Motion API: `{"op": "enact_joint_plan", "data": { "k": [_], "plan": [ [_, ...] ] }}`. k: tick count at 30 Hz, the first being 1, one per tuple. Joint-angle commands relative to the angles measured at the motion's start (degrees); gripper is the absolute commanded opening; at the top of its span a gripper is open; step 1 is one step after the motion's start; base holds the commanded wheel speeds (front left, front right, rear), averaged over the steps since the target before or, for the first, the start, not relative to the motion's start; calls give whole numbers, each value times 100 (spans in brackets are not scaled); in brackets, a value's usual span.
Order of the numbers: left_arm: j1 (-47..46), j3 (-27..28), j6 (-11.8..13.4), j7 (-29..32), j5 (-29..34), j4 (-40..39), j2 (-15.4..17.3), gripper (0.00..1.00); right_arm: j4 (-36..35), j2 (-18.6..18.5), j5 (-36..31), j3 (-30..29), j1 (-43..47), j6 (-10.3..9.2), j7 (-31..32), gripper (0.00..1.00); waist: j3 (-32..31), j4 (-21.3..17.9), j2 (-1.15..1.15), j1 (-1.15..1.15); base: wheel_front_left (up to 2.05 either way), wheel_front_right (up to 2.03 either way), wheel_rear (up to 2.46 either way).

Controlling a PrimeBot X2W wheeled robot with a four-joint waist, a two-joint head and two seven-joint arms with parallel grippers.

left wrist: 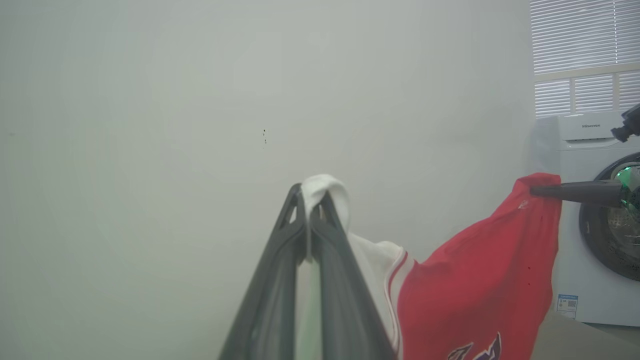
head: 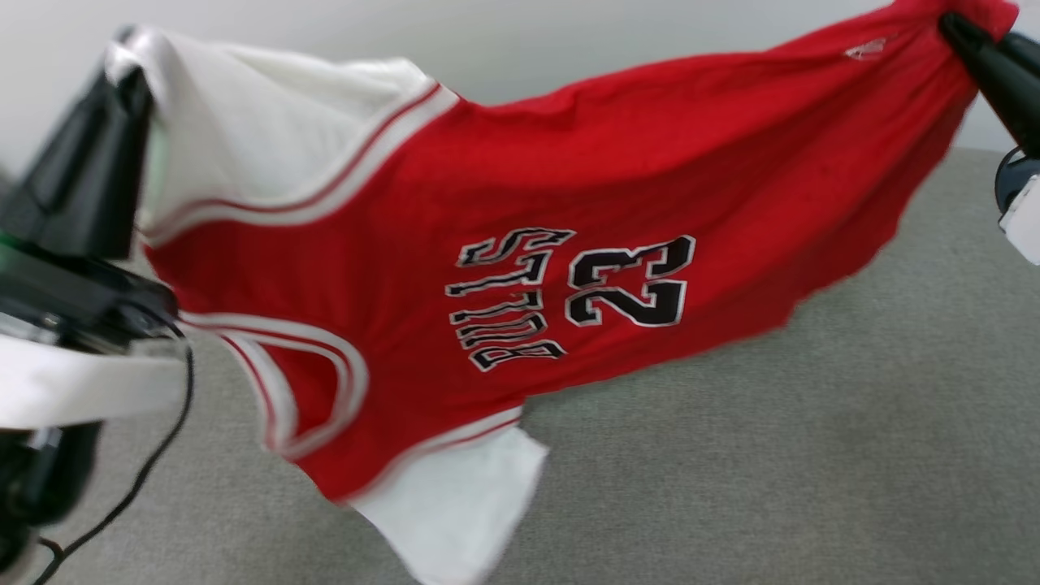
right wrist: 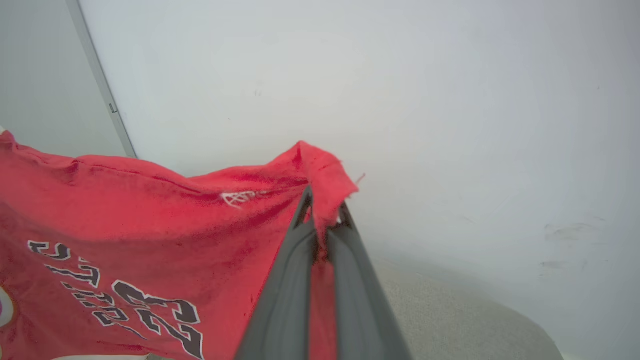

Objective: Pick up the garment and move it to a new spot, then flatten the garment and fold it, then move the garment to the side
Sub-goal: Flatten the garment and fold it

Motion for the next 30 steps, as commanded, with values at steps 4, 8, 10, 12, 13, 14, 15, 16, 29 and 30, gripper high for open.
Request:
{"op": "enact_joint_plan", "data": {
  "k": [4, 8, 10, 12, 13, 14, 15, 16, 29, 30],
  "plan": [
    [-326, 333, 79, 35, -84, -120, 145, 0, -351, 165, -16, -76, -185, -2, 10, 0, -21, -264, 0, 0, 0, 0, 0],
    [-474, 644, 116, 86, -150, -202, 358, 0, -651, 327, -15, -151, -283, -2, 43, 0, 31, -412, 0, 0, 0, 0, 0],
    [-574, 819, 132, 65, -203, -236, 408, 0, -806, 387, -19, -195, -336, -2, 84, 0, 72, -456, 0, 0, 0, 0, 0],
    [-646, 980, 144, 62, -254, -254, 482, 0, -931, 416, -78, -237, -363, -2, 90, 0, 125, -501, 0, 0, 0, 0, 0],
    [-705, 1056, 154, 53, -254, -257, 521, 0, -967, 437, -105, -261, -379, -2, 89, 0, 160, -520, 0, 0, 0, 0, 0],
    [-760, 1131, 155, 50, -277, -256, 547, 0, -998, 448, -128, -291, -406, -2, 93, 0, 204, -536, 0, 0, 0, 0, 0],
    [-821, 1186, 147, 58, -296, -246, 568, 0, -1019, 454, -149, -319, -448, -2, 92, 0, 250, -547, 0, 0, 0, 0, 0],
    [-898, 1227, 123, 62, -312, -237, 586, 0, -1041, 458, -164, -353, -488, -2, 85, 0, 298, -554, 0, 0, 0, 0, 0],
    [-3156, 983, -770, 345, -430, 1094, 605, 0, -737, 448, -560, -616, -1863, -2, -87, 0, 1707, -512, 0, 0, 0, 0, 0],
    [-3437, 901, -864, 371, -380, 1257, 576, 0, -643, 403, -638, -577, -2036, -2, -144, 0, 1851, -507, 0, 0, 0, 0, 0]
  ]
}}
